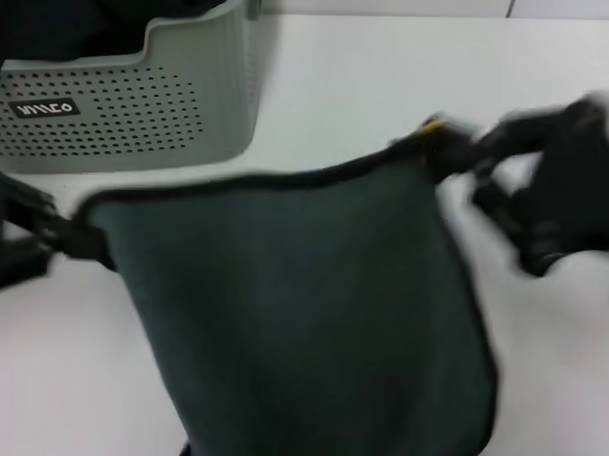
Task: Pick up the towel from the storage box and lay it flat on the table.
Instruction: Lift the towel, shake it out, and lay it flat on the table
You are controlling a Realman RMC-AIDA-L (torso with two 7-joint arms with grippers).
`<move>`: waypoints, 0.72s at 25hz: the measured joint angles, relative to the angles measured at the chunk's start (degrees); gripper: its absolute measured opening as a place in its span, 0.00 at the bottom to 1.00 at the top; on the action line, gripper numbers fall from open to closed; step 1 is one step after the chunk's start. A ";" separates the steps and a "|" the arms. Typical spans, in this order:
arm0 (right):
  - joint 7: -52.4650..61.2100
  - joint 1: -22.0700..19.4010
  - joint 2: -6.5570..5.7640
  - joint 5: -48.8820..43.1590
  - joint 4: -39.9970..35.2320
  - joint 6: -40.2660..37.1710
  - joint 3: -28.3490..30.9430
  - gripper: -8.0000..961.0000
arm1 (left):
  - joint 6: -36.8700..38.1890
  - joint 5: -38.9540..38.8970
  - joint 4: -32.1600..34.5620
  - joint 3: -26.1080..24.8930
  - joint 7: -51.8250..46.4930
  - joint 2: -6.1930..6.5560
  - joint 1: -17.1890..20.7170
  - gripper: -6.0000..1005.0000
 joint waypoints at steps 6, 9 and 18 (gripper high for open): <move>0.06 12.61 -0.39 -0.33 24.53 -7.60 -5.31 0.04 | -5.46 32.13 -16.07 -8.49 2.39 -6.99 -12.46 0.08; -0.09 15.06 -0.40 -0.29 29.15 -9.99 -6.42 0.04 | -10.75 38.92 -22.09 -9.47 2.34 -7.18 -16.24 0.08; -3.38 13.77 -0.44 -0.32 29.85 -19.19 -8.17 0.04 | -20.09 46.54 -22.13 -9.18 -2.33 -7.55 -17.23 0.08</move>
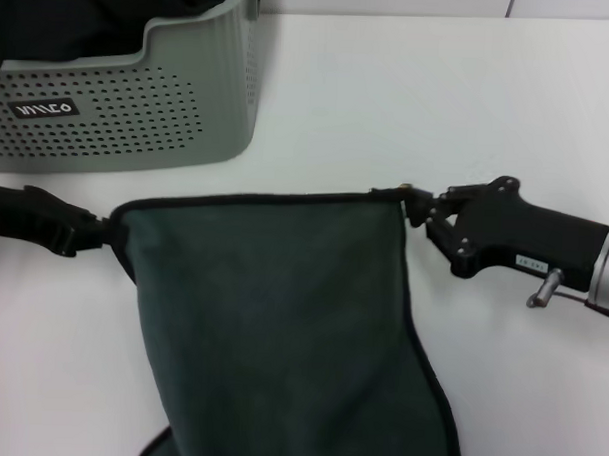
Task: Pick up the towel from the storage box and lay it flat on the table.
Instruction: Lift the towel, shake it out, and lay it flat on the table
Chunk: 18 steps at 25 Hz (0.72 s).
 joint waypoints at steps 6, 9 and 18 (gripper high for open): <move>-0.72 0.63 -0.06 -0.43 -0.22 -4.29 0.69 0.04 | -3.64 2.22 0.51 0.00 -0.76 -0.31 0.09 0.08; -0.74 1.96 -0.10 -0.75 0.30 -5.61 0.75 0.04 | -4.94 2.84 0.51 -0.01 -0.87 -0.38 -0.23 0.08; -0.71 7.42 -0.10 -1.40 4.98 -7.76 0.32 0.04 | -7.70 3.77 0.22 0.01 -0.87 -0.07 -2.82 0.09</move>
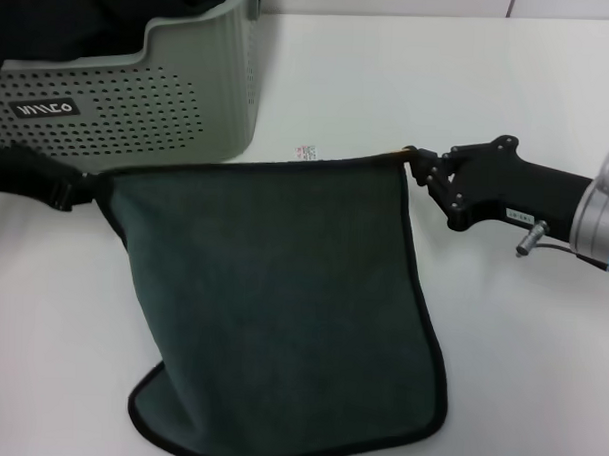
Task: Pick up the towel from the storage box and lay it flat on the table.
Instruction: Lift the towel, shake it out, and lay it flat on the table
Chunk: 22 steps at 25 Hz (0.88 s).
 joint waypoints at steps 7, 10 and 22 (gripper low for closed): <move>-0.02 2.14 0.20 0.64 1.82 -2.12 -1.14 0.04 | -1.09 5.07 -0.18 0.13 -0.03 -0.28 -3.26 0.09; 0.05 2.63 0.23 1.39 2.20 -3.58 -2.45 0.04 | -1.16 5.35 -0.26 0.38 -0.03 -0.29 -3.66 0.09; -2.09 3.17 0.01 5.11 1.97 -5.26 -3.23 0.13 | -1.25 5.19 -1.75 0.49 -0.04 -0.31 -3.80 0.09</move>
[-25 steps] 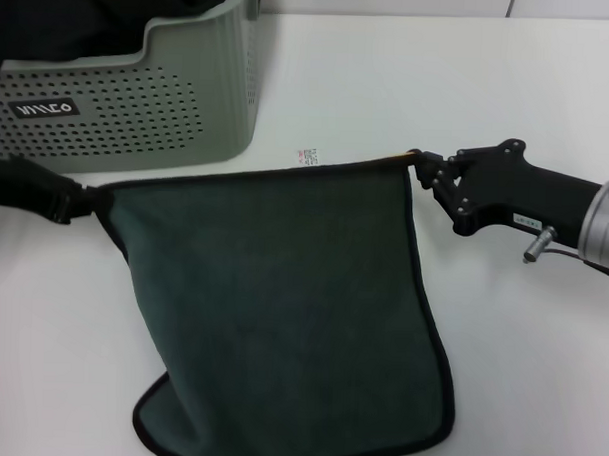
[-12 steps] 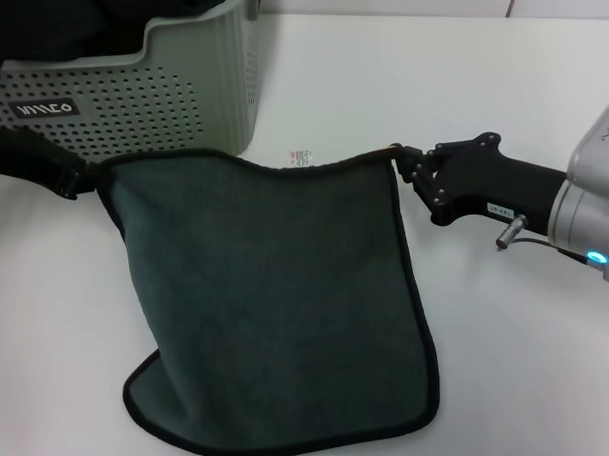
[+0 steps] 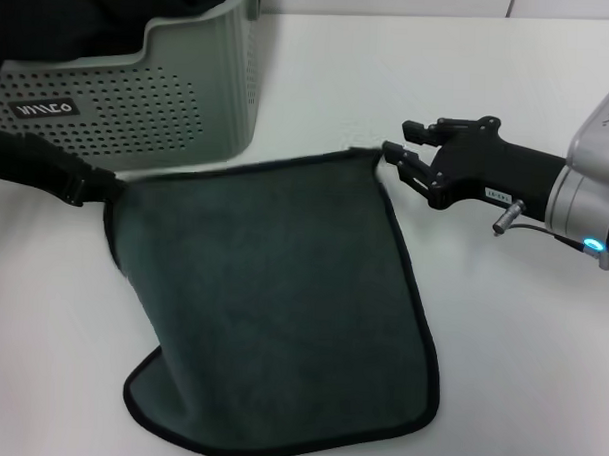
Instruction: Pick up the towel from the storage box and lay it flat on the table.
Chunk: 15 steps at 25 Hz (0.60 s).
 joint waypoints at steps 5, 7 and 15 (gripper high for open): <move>-0.88 -0.80 -0.02 1.42 -0.25 0.52 0.07 0.27 | 0.24 -0.56 0.30 -0.41 0.07 0.28 0.41 0.20; -1.07 -1.15 -0.07 1.52 -0.26 2.16 0.74 0.34 | 0.90 -1.88 0.64 -0.46 0.23 0.51 0.81 0.27; -11.67 0.11 -0.54 1.00 7.15 30.31 10.77 0.67 | 20.89 -28.14 1.63 -0.10 21.85 0.97 8.25 0.53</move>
